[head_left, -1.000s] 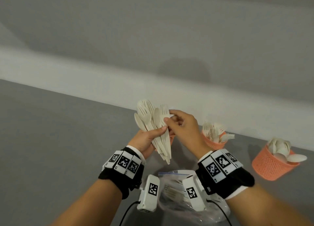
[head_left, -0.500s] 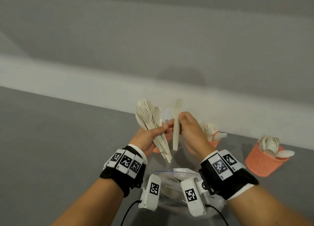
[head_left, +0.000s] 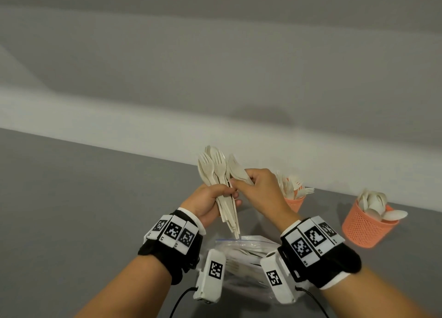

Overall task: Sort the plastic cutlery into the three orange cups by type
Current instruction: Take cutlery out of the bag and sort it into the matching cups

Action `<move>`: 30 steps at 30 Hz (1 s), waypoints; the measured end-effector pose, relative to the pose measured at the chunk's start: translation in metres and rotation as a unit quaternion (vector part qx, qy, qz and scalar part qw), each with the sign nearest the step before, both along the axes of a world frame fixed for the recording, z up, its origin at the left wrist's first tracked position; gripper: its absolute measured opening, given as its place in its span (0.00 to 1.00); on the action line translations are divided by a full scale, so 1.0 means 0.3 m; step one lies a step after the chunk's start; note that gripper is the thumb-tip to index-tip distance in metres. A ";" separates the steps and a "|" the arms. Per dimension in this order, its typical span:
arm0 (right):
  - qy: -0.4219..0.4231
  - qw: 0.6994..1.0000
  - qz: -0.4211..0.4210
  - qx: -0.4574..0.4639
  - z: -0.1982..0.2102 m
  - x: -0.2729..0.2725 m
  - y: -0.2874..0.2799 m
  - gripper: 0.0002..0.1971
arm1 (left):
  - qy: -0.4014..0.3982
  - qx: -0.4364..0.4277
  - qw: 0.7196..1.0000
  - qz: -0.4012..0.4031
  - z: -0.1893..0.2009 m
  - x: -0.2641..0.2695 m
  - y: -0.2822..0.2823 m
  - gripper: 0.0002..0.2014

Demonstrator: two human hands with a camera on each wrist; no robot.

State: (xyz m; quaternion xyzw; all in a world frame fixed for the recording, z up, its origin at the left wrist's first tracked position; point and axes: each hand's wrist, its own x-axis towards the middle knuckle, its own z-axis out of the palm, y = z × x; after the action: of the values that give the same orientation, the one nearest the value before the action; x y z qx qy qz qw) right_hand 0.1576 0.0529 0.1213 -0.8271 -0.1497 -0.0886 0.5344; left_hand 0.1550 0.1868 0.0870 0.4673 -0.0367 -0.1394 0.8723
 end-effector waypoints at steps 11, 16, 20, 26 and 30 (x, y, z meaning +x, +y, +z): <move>-0.062 0.997 -0.042 0.030 -0.018 -0.017 -0.072 0.04 | -0.020 -0.011 1.000 -0.014 0.025 -0.057 -0.064 0.17; -0.030 1.000 0.006 -0.003 -0.029 -0.038 -0.114 0.04 | -0.001 -0.007 0.999 0.040 -0.002 -0.070 -0.124 0.29; 0.021 0.999 0.033 0.010 -0.022 -0.066 -0.145 0.10 | -0.035 0.023 0.999 0.027 0.008 -0.089 -0.162 0.20; 0.097 0.988 0.046 0.109 0.010 -0.117 -0.195 0.06 | -0.052 0.021 0.998 0.023 0.029 -0.127 -0.222 0.18; 0.128 0.976 0.028 0.176 0.013 -0.140 -0.225 0.10 | -0.019 -0.019 1.000 0.004 0.032 -0.140 -0.247 0.13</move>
State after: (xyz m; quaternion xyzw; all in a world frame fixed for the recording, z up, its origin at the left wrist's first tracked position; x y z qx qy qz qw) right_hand 0.1156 -0.0146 0.1251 -0.7198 -0.0855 0.0082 0.6888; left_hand 0.1129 0.1126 0.0967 0.4537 -0.0543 -0.1260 0.8805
